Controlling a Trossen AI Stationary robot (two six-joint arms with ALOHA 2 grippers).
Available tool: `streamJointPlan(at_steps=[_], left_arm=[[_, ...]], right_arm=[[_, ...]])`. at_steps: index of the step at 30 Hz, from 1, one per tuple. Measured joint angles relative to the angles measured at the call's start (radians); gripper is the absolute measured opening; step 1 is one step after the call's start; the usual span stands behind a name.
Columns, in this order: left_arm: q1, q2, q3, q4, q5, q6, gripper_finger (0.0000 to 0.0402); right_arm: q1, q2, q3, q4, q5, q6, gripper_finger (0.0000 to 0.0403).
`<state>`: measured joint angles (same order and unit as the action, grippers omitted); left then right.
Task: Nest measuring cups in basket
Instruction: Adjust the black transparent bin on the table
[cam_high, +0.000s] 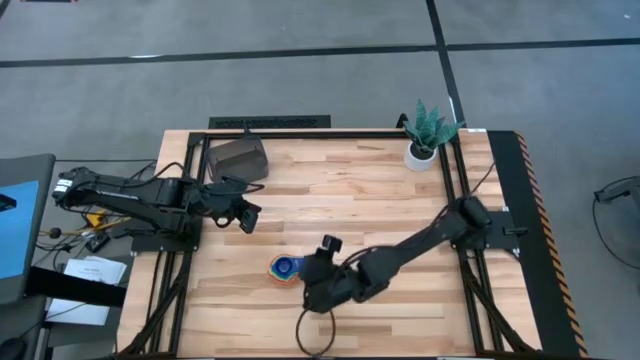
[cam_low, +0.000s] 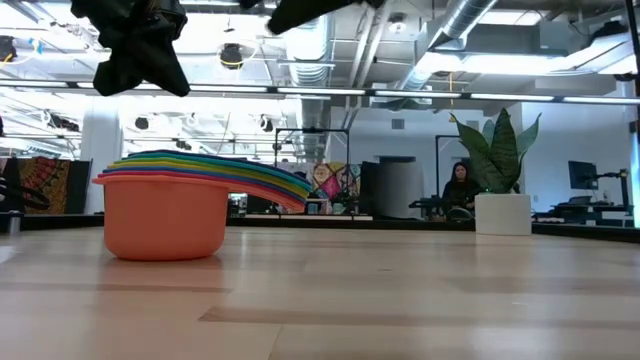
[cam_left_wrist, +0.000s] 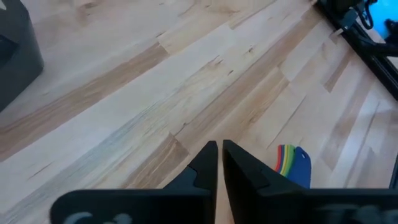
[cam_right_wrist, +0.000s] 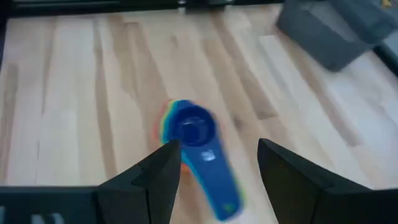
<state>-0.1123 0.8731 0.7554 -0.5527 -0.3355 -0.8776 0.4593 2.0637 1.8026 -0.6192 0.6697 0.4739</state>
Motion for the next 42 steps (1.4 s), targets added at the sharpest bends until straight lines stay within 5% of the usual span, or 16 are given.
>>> streamJointPlan(at_steps=[7,15,22,26,33,42], left_arm=[[0.001,-0.028,0.000,0.004,-0.067,-0.002,0.0065],[0.018,-0.034,0.000,0.030,-0.179,-0.002,0.0138],[0.158,-0.019,0.001,0.055,-0.169,0.005,0.0178],[0.305,0.011,0.001,0.054,-0.146,0.088,0.0184],[0.556,0.174,0.000,0.122,0.060,0.215,0.0185],[0.724,0.418,0.000,0.188,0.043,0.162,0.0185]], right_arm=[[-0.105,-0.148,-0.059,-0.094,-0.053,-0.087,0.0235],[-0.260,-0.363,-0.485,0.275,-0.422,-0.056,0.0235],[-0.357,-0.562,-0.771,0.520,-0.631,0.019,0.0235],[-0.421,-0.650,-0.828,0.519,-0.706,-0.008,0.0235],[-0.543,-0.705,-0.830,0.487,-0.787,-0.090,0.0235],[-0.640,-0.652,-0.831,0.473,-0.946,-0.082,0.0235]])
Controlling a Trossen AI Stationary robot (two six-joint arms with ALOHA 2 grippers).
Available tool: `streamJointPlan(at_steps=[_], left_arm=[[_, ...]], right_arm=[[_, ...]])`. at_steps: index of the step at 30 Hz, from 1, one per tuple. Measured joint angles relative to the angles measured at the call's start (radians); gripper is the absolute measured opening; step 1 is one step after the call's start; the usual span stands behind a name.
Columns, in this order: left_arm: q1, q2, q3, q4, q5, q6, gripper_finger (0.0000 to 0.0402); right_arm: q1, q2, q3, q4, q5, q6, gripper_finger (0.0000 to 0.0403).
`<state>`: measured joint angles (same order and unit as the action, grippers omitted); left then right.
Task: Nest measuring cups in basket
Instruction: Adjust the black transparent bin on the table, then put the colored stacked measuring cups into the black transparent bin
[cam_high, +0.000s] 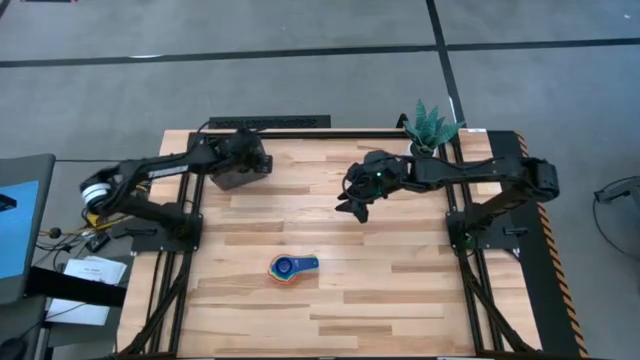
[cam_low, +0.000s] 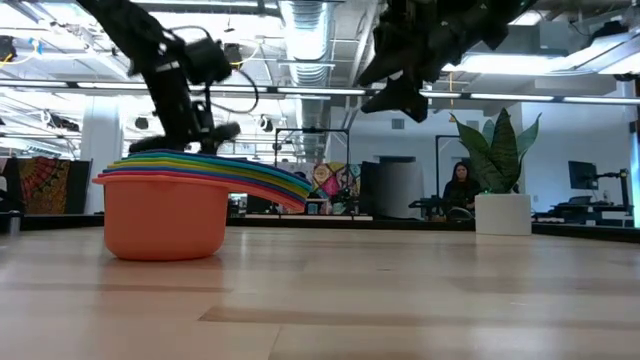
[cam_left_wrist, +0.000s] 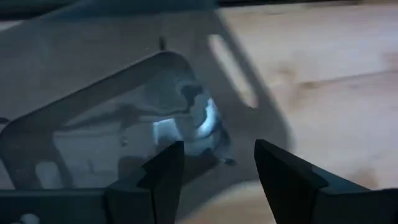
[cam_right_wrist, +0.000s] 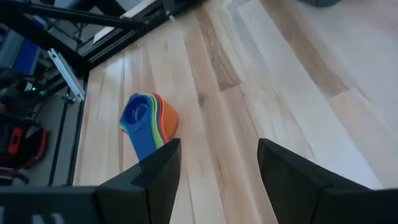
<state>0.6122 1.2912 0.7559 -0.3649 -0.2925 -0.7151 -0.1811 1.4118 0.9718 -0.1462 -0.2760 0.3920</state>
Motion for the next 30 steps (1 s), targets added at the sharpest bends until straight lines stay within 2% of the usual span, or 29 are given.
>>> streamJointPlan(at_steps=[4,10,16,18,22,30], left_arm=[[0.055,0.094,0.000,0.076,0.074,0.017,0.0185],[0.071,0.200,0.000,0.272,0.191,0.046,0.0185],[0.053,0.221,0.000,0.301,0.296,0.065,0.0185],[0.042,0.204,0.000,0.282,0.324,0.082,0.0185],[0.016,0.126,0.000,0.251,0.315,0.135,0.0185],[-0.049,-0.139,0.000,0.217,0.309,0.208,0.0185]], right_arm=[[-0.003,0.015,0.001,0.001,-0.013,0.001,0.0235],[-0.003,0.016,0.000,-0.001,-0.013,0.026,0.0235],[-0.016,0.016,0.000,-0.003,-0.013,0.028,0.0235],[-0.023,0.016,0.000,-0.002,-0.013,0.029,0.0235],[-0.046,0.016,0.000,0.006,-0.014,0.029,0.0235],[-0.092,0.016,0.000,0.038,-0.040,0.025,0.0235]])
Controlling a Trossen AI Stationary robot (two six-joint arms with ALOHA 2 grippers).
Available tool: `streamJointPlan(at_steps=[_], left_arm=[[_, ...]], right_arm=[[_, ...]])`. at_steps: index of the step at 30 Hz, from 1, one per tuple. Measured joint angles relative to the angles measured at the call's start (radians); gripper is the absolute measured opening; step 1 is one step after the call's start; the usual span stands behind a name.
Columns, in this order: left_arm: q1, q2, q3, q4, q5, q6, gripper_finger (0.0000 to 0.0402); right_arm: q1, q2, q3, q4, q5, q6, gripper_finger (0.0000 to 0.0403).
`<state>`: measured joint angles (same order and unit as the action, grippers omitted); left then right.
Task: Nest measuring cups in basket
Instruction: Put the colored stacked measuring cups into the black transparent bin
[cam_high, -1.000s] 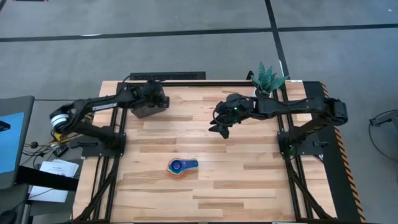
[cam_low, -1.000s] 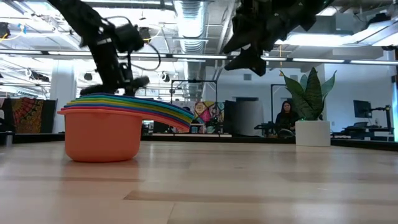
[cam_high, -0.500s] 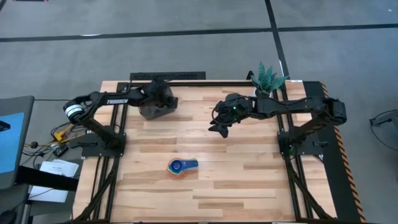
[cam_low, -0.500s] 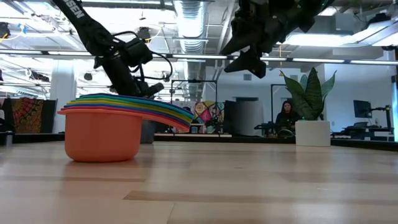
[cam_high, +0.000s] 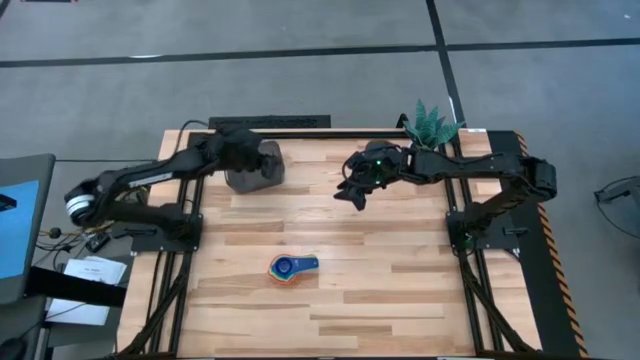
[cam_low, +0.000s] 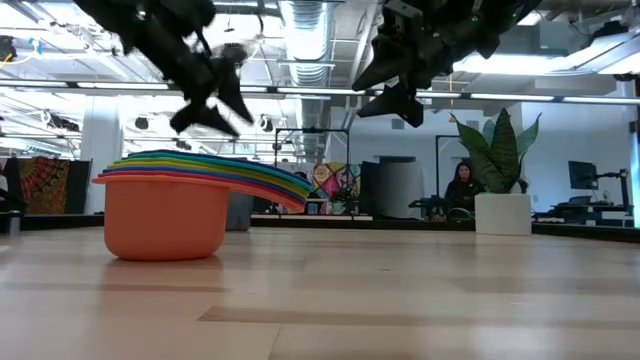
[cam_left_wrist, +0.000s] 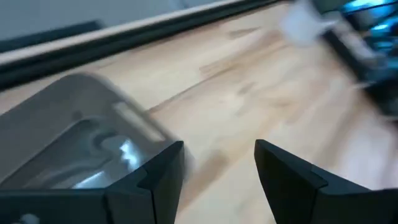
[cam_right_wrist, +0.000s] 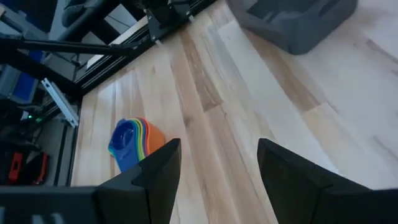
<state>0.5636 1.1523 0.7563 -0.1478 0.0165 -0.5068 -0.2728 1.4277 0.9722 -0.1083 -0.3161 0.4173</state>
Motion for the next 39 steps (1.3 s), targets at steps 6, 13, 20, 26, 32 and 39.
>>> streamJointPlan(at_steps=[6,13,20,26,32,39], left_arm=[[-0.169,-0.118,0.000,-0.015,0.088,-0.029,0.0185],[-0.464,-0.101,0.000,-0.016,-0.016,-0.084,0.0185],[-0.601,-0.015,0.000,-0.014,-0.016,-0.177,0.0185],[-0.627,0.014,0.000,-0.062,0.091,-0.129,0.0185],[-0.627,-0.055,0.000,-0.272,0.209,0.008,0.0185],[-0.663,-0.133,-0.029,-0.371,0.283,0.132,0.0185]], right_arm=[[-0.026,0.000,0.000,0.001,0.008,-0.032,0.0235],[-0.064,0.000,0.000,-0.004,0.034,0.024,0.0235],[-0.054,0.000,0.000,-0.123,-0.040,0.112,0.0235],[0.061,0.001,-0.104,0.002,-0.054,0.374,0.0250],[0.225,0.001,-0.340,0.510,0.086,0.814,0.0281],[0.453,0.007,-0.472,0.676,0.411,1.082,0.0306]])
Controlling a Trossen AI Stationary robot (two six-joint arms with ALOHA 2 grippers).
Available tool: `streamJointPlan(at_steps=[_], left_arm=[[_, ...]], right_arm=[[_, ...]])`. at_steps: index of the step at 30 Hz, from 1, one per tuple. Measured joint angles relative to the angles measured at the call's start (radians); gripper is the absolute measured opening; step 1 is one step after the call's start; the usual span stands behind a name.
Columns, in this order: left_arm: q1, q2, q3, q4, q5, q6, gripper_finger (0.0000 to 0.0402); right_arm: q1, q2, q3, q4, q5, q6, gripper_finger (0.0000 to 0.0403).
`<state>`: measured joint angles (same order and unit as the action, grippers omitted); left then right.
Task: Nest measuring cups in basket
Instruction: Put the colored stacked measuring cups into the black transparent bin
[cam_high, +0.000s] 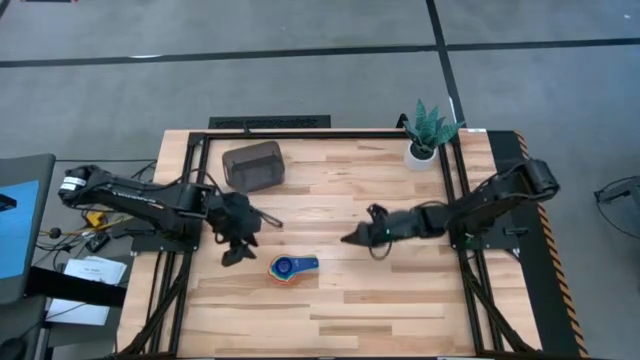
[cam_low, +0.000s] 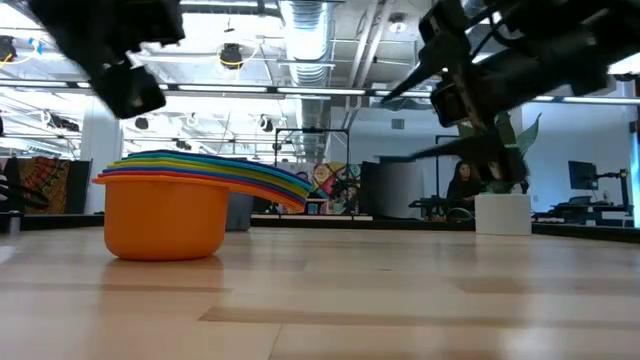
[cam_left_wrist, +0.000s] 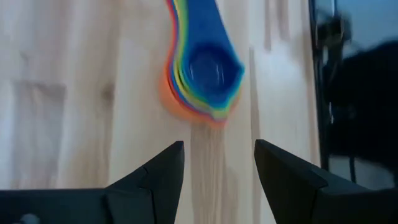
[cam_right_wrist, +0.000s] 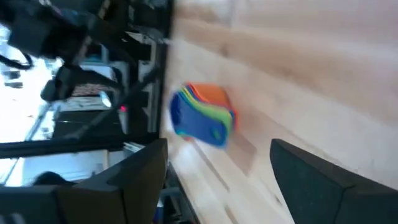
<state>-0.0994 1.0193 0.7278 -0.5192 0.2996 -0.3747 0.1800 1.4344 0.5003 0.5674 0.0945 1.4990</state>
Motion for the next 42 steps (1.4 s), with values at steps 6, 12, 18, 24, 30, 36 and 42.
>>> streamJointPlan(at_steps=[6,12,18,24,30,36,42], left_arm=[[-0.083,0.002,-0.087,0.006,-0.061,-0.004,0.0185],[-0.126,0.002,-0.111,0.012,-0.201,0.106,0.0185],[-0.109,0.020,-0.111,0.157,-0.219,0.344,0.0185],[-0.093,0.056,-0.110,0.224,-0.135,0.316,0.0185],[-0.093,0.061,-0.110,0.209,-0.157,0.195,0.0185],[-0.123,0.061,-0.110,0.199,-0.183,0.009,0.0185],[-0.247,0.062,-0.110,0.151,-0.295,-0.037,0.0185]], right_arm=[[0.135,0.133,0.063,0.045,0.114,0.053,0.0315],[0.193,0.300,0.203,0.064,0.068,-0.133,0.0316],[0.179,0.364,0.275,0.078,-0.023,-0.304,0.0304],[0.096,0.358,0.275,0.051,-0.012,-0.187,0.0305],[-0.003,0.356,0.281,-0.027,-0.205,-0.396,0.0307],[-0.053,0.353,0.517,-0.499,-0.393,-0.837,0.0306],[-0.019,0.355,0.769,-0.969,-0.239,-1.318,0.0306]])
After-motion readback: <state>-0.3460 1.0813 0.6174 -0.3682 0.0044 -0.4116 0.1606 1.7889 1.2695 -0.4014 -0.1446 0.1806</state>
